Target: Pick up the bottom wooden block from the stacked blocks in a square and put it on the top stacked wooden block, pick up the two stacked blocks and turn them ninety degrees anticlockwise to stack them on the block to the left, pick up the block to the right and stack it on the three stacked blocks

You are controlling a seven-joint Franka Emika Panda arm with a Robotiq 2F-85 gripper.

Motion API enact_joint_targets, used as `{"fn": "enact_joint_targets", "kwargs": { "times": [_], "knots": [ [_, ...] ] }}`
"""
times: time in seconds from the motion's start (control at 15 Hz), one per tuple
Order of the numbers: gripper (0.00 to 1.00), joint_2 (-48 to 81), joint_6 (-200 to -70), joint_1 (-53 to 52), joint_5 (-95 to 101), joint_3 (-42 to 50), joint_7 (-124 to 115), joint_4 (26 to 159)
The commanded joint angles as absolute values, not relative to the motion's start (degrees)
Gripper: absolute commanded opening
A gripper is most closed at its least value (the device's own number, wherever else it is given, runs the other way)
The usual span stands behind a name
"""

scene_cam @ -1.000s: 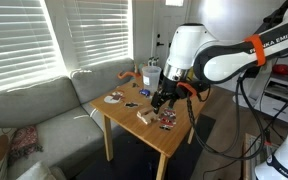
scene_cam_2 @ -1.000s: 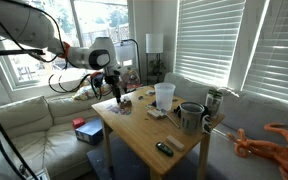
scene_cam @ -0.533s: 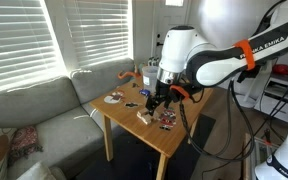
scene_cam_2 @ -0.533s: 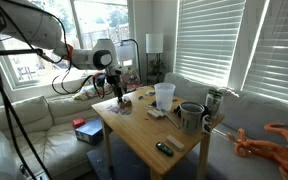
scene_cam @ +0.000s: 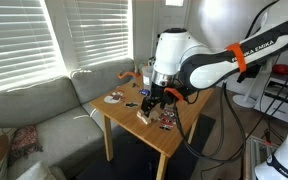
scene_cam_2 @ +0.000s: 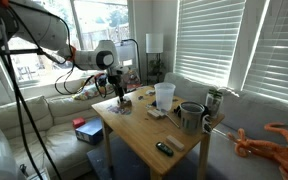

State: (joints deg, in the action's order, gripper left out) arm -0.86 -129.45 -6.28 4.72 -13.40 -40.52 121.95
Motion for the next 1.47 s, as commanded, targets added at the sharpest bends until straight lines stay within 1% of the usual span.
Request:
{"fn": "enact_joint_targets", "kwargs": {
  "times": [0.0, 1.4],
  "knots": [
    [1.0, 0.7, -127.7, -7.7, 5.8, -12.2, -42.5, 119.8],
    [1.0, 4.2, -128.2, -8.9, 4.4, -11.4, -41.6, 117.1]
  ]
}}
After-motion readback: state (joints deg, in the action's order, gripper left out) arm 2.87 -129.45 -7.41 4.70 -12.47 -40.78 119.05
